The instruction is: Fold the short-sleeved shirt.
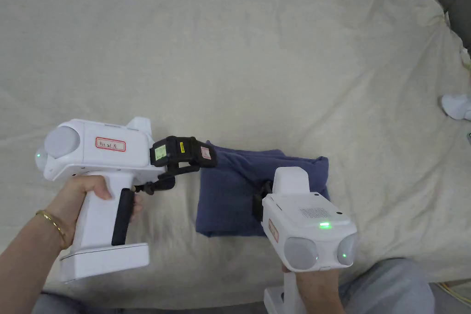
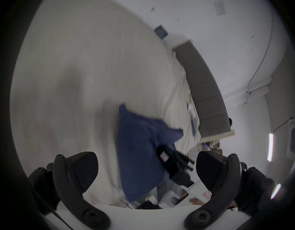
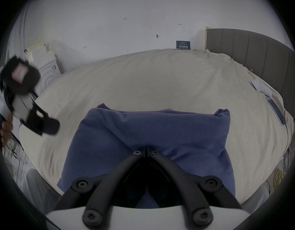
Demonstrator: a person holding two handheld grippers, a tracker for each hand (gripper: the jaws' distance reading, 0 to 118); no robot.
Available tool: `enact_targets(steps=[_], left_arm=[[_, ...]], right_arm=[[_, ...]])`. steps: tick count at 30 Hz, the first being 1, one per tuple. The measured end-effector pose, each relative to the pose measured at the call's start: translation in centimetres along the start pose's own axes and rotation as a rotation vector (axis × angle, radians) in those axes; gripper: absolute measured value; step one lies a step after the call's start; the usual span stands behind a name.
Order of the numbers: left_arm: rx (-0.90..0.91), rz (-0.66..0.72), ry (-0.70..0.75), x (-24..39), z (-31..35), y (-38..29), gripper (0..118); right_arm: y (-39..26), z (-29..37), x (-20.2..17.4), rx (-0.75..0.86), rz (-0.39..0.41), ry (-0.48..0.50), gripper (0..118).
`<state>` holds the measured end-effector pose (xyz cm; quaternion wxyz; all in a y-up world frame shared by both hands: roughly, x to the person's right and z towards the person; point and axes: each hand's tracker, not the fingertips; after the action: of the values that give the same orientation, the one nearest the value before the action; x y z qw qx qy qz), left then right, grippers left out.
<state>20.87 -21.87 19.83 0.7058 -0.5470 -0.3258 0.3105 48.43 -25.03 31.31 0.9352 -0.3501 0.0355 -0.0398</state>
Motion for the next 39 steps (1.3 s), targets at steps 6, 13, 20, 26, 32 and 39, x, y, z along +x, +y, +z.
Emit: enact_targets(steps=[6, 13, 20, 26, 32, 39], left_arm=[[-0.076, 0.057, -0.089, -2.0, -3.0, -0.5, 105], [-0.097, 0.053, -0.155, -2.5, -4.4, -0.1, 99], [-0.084, 0.019, -0.071, -2.9, -5.5, 0.1, 34], [-0.08, 0.015, 0.08, 0.0, -5.9, -0.1, 23], [-0.094, 0.007, 0.209, 4.6, -5.0, 0.5, 20], [-0.056, -0.142, 0.257, 8.4, 2.5, 1.9, 19]], right_arm=[[0.2, 0.0, 0.1, -0.01, -0.013, 0.008, 0], [0.4, 0.0, 0.3, -0.016, -0.031, 0.015, 0], [0.4, -0.1, 0.5, -0.02, -0.047, 0.026, 0], [0.4, -0.2, 0.4, -0.019, -0.026, 0.019, 0], [2.5, 2.9, 1.2, 0.053, -0.002, 0.043, 0], [7.2, 11.3, 4.2, 0.287, 0.059, 0.025, 0]])
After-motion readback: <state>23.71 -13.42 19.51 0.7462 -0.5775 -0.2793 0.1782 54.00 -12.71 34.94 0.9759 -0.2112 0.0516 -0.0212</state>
